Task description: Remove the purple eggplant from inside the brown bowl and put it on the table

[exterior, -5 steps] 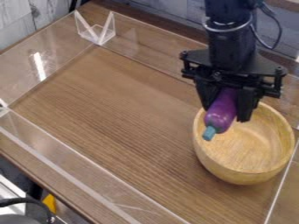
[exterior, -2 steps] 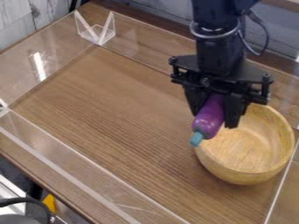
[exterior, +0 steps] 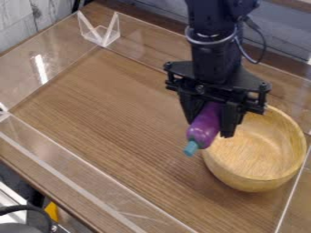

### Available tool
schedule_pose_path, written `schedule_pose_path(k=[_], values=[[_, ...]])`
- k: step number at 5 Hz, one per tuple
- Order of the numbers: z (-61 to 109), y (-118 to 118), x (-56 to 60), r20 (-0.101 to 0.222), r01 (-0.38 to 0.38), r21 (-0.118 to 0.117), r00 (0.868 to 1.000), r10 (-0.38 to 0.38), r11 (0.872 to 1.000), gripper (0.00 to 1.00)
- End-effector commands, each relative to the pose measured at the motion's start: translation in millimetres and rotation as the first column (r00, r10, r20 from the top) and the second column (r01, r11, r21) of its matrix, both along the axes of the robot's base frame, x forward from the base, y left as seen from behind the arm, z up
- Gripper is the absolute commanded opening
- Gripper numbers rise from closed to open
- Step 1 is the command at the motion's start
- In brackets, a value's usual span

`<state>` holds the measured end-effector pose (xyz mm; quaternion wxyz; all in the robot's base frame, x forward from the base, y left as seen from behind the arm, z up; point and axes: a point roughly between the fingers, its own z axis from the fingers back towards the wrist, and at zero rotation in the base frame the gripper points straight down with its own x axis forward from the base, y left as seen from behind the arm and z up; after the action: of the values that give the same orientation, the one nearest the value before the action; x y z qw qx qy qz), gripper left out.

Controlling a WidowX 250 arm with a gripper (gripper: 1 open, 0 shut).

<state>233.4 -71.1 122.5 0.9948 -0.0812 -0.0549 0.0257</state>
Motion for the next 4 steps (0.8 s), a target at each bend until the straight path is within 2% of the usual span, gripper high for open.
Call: schedule_pose_path(k=[1, 4], values=[[9.0, 10, 1.0, 0.04, -0.011, 0.008, 0.999, 0.01, 1.0, 0.0], [-1.8, 38, -1.9, 0.005, -0.058, 0.054, 0.998, 0.058, 0.997, 0.0]])
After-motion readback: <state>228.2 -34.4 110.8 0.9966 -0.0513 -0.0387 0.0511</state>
